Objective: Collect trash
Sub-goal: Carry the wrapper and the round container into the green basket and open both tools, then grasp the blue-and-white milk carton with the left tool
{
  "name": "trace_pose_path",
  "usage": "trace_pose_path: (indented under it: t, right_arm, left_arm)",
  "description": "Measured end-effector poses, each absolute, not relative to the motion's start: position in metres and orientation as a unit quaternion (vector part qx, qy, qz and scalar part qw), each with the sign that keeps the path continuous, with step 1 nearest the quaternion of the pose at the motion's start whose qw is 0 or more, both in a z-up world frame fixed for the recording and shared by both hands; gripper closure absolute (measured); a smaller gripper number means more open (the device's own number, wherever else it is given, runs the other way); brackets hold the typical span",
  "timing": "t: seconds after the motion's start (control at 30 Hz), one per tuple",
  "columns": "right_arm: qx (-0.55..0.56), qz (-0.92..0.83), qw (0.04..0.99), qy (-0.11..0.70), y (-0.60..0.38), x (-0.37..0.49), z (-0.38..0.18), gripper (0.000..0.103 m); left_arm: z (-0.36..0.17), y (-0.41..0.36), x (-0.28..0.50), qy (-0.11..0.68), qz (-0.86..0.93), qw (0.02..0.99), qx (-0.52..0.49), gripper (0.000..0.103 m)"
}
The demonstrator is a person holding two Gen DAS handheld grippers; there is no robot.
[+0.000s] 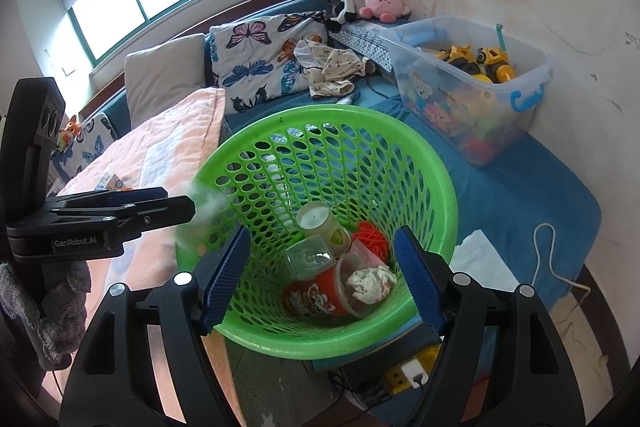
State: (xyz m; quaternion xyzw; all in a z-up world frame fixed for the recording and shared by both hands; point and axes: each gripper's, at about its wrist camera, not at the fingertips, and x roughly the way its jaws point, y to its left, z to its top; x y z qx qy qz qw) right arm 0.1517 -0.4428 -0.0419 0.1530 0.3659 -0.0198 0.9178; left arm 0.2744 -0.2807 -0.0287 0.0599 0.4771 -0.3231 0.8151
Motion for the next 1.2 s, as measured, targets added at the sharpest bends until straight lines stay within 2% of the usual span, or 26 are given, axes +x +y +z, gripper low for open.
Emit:
trace_pose_path:
  t: [0.53,1.0,1.2]
  right_arm:
    - [0.139,0.018,0.924,0.356,-0.401,0.152,-0.027,0.028]
    - [0.108,0.078,0.926,0.354,-0.339,0.177,-0.012,0.027]
    - [0.096,0.093,0.924,0.358,-0.322,0.188,-0.013,0.027]
  left_arm:
    - [-0.007,-0.205,0.263,0.443,-0.257,0.856,0.070,0.037]
    - [-0.011,-0.087,0.311,0.446,-0.112,0.885,0.065,0.037]
    - [-0.022,-0.060,0.330,0.454,-0.078,0.886,0.059,0.033]
